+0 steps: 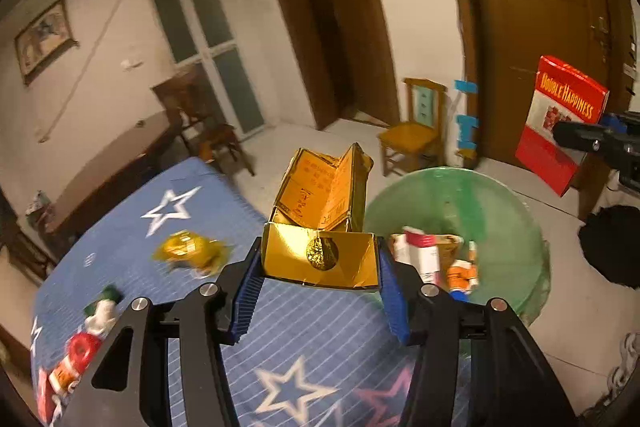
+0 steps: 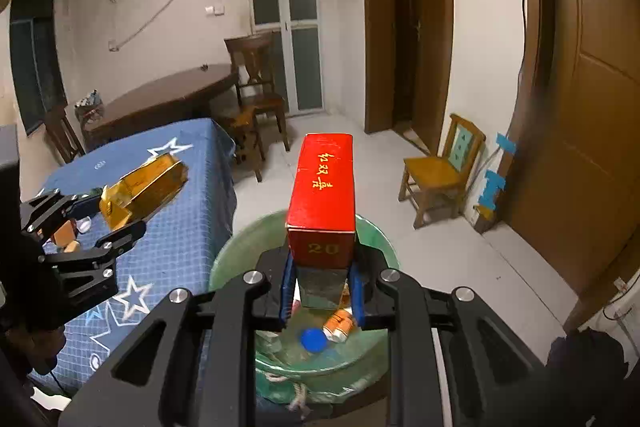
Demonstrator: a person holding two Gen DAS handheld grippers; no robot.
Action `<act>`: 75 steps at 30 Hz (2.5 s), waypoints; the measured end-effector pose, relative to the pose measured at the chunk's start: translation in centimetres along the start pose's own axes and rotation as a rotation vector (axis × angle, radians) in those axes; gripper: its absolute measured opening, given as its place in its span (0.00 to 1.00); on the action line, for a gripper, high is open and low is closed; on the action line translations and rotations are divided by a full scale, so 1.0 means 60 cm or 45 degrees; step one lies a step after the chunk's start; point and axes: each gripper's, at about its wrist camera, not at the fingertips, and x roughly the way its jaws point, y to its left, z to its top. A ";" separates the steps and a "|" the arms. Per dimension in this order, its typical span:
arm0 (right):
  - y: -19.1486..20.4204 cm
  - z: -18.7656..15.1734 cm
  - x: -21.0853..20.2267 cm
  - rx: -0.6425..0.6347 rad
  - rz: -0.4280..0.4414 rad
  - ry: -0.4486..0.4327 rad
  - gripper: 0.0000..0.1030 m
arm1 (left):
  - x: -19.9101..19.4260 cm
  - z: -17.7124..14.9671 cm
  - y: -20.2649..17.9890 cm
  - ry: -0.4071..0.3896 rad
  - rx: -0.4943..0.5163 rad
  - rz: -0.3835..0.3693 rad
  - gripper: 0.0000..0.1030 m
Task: Collect trash
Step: 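Lower both tools into the bin and open them to drop the boxes, then move both open tools back over the table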
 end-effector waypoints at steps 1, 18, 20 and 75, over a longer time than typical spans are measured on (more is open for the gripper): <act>-0.005 -0.002 0.005 0.003 -0.003 0.016 0.20 | 0.012 0.008 -0.009 0.011 0.009 -0.024 0.53; -0.040 0.011 0.055 0.023 0.025 0.234 0.20 | 0.116 0.037 -0.096 0.124 0.108 -0.188 0.53; -0.042 0.010 0.063 0.034 0.043 0.257 0.20 | 0.121 0.035 -0.096 0.133 0.115 -0.193 0.53; -0.012 0.046 0.125 0.036 0.179 0.335 0.36 | 0.163 0.005 0.053 0.229 -0.119 -0.234 0.72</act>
